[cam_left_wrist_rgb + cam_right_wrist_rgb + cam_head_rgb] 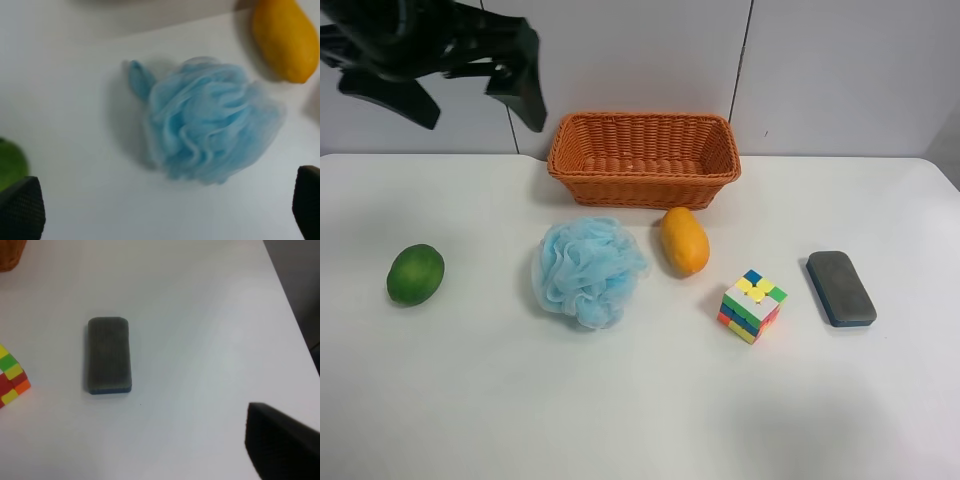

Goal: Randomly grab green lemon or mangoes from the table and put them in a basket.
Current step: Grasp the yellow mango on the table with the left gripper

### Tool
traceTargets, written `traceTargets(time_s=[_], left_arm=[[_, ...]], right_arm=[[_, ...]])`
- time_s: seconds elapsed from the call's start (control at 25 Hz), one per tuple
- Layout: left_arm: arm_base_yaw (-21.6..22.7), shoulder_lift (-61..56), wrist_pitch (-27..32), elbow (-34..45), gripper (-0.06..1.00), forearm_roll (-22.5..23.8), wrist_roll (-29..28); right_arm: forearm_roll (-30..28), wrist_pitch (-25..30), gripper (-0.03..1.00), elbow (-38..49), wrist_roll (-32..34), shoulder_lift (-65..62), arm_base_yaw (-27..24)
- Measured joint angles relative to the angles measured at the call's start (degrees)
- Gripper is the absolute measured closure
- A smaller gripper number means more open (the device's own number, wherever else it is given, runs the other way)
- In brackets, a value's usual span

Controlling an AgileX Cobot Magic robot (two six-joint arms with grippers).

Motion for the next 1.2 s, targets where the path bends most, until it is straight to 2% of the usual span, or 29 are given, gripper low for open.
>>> traceTargets(time_s=[0.2,0.44,0.64,0.88,1.2], left_arm=[[-3.8,9.8,2.4,-9.8,-0.05,0.0,-3.3],[-6.5,21.4,6.8,-22.0,-0.05,-0.2,-4.0],[-7.1,29.1,7.4,-28.8,-0.05,-3.1,-4.3],[-7.1,36.8,6.9,-32.2,-0.05,-6.9,-4.7],[-7.1,41.3,1.0,-32.3,-0.05,-9.0,-5.8]], right_arm=[[0.0,0.0,-0.02,0.0,0.0,0.0,0.0],[0.0,0.0,-0.02,0.0,0.0,0.0,0.0],[0.0,0.0,-0.02,0.0,0.0,0.0,0.0],[0.0,0.0,-0.02,0.0,0.0,0.0,0.0],[0.0,0.0,-0.02,0.0,0.0,0.0,0.0]])
